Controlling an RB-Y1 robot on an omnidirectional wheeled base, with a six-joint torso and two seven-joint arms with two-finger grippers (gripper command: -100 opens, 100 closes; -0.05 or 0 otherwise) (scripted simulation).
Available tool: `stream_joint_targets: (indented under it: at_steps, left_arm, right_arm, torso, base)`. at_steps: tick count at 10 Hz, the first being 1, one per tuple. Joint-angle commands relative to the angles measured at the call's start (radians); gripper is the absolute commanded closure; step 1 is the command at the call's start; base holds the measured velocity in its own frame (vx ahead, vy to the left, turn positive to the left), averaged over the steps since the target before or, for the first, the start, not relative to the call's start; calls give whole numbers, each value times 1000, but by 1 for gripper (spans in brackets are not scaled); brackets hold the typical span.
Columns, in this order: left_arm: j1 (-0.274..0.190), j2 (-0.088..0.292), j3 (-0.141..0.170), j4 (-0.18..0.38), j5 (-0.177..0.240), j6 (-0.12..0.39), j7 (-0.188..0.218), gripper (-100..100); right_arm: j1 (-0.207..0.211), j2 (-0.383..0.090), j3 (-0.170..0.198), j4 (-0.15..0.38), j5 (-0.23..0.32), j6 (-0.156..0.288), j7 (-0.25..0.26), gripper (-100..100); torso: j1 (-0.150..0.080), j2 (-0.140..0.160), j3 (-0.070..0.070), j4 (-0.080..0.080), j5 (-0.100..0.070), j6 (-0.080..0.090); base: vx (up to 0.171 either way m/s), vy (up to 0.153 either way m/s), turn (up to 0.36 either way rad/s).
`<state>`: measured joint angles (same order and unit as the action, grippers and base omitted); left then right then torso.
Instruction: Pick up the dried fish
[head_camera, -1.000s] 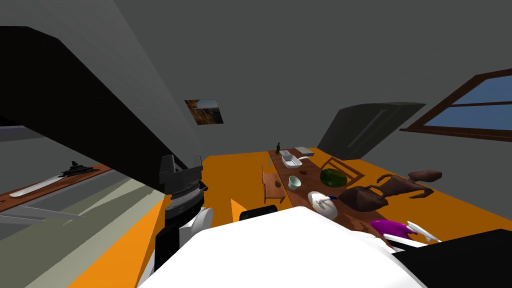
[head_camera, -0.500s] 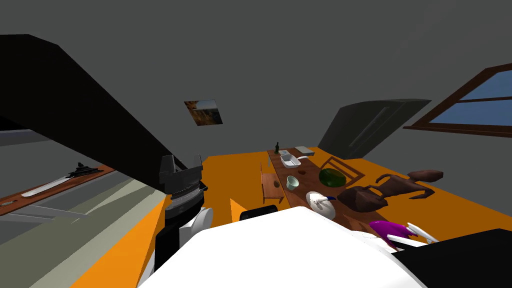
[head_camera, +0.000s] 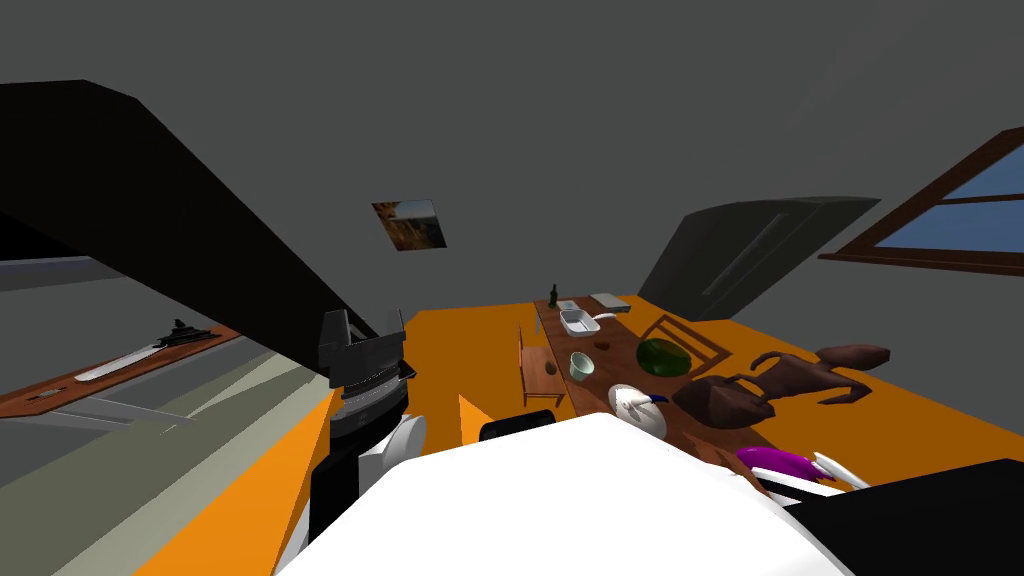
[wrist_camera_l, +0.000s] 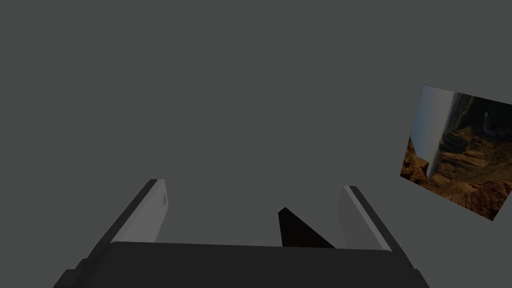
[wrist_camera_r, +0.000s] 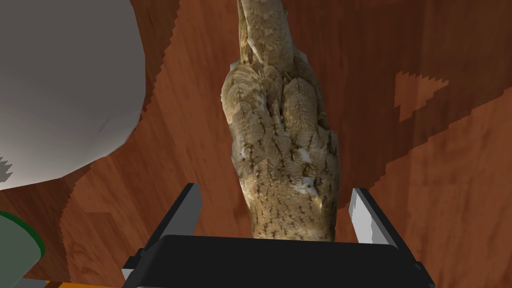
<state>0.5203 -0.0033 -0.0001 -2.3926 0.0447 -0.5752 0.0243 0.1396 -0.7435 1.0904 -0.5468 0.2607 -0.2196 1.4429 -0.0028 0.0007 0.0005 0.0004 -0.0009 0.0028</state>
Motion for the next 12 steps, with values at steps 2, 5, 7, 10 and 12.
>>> stream_joint_targets:
  at_steps: [2,5,7,10,12]
  left_arm:
    - [0,0,0,0,0,0,0,0]
    - [0,0,0,0,0,0,0,0]
    - [0,0,0,0,0,0,0,0]
    - [0,0,0,0,0,0,0,0]
    - [0,0,0,0,0,0,0,0]
  right_arm:
    - [2,0,1,0,0,-1,0,100]
    - [1,0,1,0,1,0,1,100]
    - [9,-34,0,-15,-8,-19,7,100]
    - [18,-85,6,-32,-21,-54,13,100]
    - [16,-79,7,-36,-19,-45,8,0]
  torso:
    - [2,-1,0,1,1,-1]
    - [3,-1,0,0,1,0]
    - [3,-1,-1,0,1,0]
    - [10,-3,-2,0,3,0]
    - [7,-2,-1,0,2,0]
  base:
    - [-3,-5,2]
    - [0,0,0]
    - [9,27,-29]
    - [34,90,-54]
    - [4,21,-6]
